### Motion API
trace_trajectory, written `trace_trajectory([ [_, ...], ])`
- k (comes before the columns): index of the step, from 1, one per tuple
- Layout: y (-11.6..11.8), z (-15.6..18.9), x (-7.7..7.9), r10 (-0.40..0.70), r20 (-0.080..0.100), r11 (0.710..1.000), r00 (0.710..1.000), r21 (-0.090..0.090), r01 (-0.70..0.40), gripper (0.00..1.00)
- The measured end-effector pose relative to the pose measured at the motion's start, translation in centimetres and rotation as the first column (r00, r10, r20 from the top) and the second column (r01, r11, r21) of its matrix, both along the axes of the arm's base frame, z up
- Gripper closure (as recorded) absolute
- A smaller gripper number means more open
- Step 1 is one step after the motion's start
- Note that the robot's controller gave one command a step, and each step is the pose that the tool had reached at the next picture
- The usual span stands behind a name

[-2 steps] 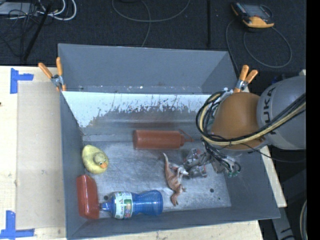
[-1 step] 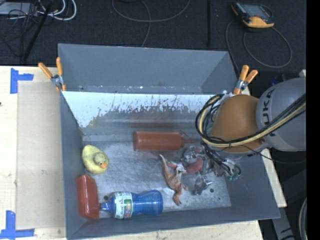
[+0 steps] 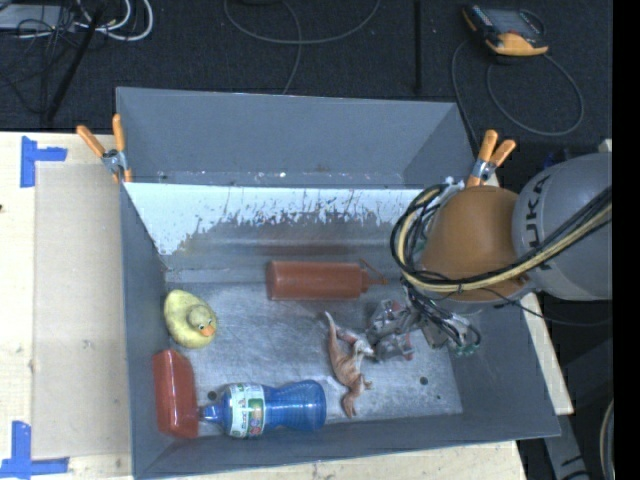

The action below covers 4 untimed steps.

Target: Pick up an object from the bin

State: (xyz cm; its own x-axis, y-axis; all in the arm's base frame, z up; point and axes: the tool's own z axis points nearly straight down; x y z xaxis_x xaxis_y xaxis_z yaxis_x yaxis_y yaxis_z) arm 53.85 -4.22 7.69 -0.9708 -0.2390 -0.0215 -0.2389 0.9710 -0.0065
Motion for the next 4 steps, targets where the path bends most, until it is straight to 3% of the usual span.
trace_trajectory([
  [1, 0.0, 0.0, 0.0, 0.001, 0.000, 1.000, 1.000, 0.000, -0.001, 1.00],
  [2, 4.3, 3.7, 0.9, 0.000, -0.025, 1.000, 1.000, -0.001, -0.001, 1.00],
  [3, 6.8, 7.2, -0.9, 0.051, -0.020, 0.999, 0.998, 0.007, -0.051, 1.00],
  [4, 6.3, 13.2, -0.6, -0.008, -0.028, 1.000, 1.000, 0.001, 0.008, 1.00],
])
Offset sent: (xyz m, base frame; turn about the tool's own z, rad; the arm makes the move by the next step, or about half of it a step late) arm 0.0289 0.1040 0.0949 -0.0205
